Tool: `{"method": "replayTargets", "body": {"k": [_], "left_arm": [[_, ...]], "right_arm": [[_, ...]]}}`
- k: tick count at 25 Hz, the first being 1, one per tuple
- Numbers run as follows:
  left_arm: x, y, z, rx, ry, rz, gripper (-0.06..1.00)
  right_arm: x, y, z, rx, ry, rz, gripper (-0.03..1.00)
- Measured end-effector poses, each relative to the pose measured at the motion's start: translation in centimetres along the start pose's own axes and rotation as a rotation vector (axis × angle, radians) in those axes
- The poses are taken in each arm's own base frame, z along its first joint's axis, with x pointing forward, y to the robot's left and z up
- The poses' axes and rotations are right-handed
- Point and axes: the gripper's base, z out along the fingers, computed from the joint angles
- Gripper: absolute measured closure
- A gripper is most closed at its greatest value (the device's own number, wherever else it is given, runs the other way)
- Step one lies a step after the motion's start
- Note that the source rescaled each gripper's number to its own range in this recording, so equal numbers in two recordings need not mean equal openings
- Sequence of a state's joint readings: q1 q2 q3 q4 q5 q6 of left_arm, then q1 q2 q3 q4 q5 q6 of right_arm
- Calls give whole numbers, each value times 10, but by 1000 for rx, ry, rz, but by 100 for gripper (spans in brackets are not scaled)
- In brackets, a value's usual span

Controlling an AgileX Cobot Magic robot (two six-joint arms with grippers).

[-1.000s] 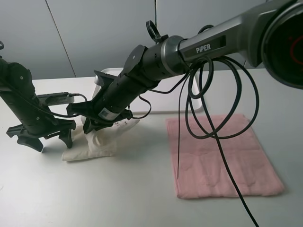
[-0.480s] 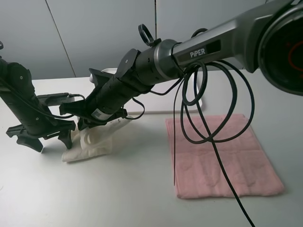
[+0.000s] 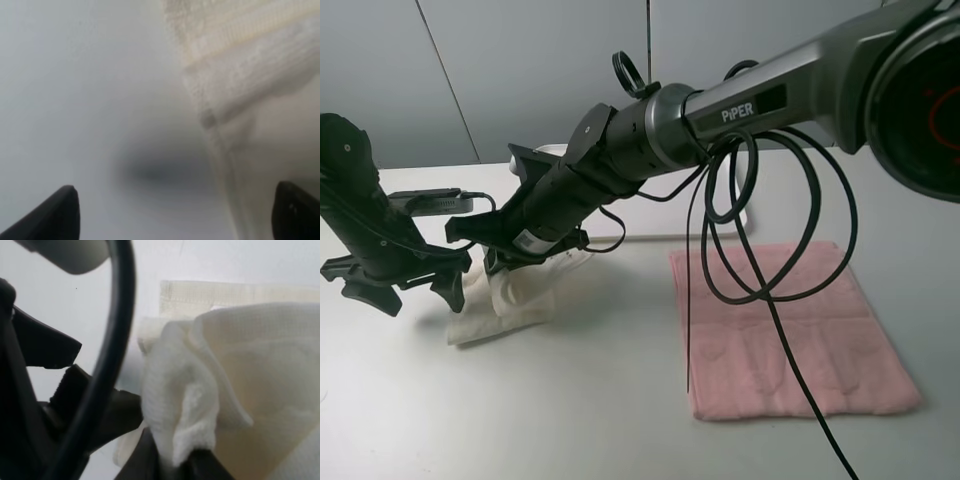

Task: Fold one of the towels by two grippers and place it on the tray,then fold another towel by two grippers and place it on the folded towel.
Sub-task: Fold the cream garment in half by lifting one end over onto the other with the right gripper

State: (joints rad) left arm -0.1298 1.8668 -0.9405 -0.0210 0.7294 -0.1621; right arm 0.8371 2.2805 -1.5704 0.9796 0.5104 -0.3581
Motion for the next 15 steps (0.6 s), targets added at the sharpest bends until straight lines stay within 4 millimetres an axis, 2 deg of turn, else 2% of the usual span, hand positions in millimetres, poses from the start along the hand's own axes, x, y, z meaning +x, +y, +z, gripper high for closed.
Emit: {"method": "replayTargets", "body": {"k": [6,10,15], "left_arm": [[5,2,-18,-14,-4,20,-4],[10,6,-39,-47,-40,56,-4],[14,13,-70,-127,-1,96,-4]], "right_arm": [[0,0,0,1,-2,0,91],[0,0,0,0,-2,2,91],[-1,2,0,-17,-9,35,91]]}}
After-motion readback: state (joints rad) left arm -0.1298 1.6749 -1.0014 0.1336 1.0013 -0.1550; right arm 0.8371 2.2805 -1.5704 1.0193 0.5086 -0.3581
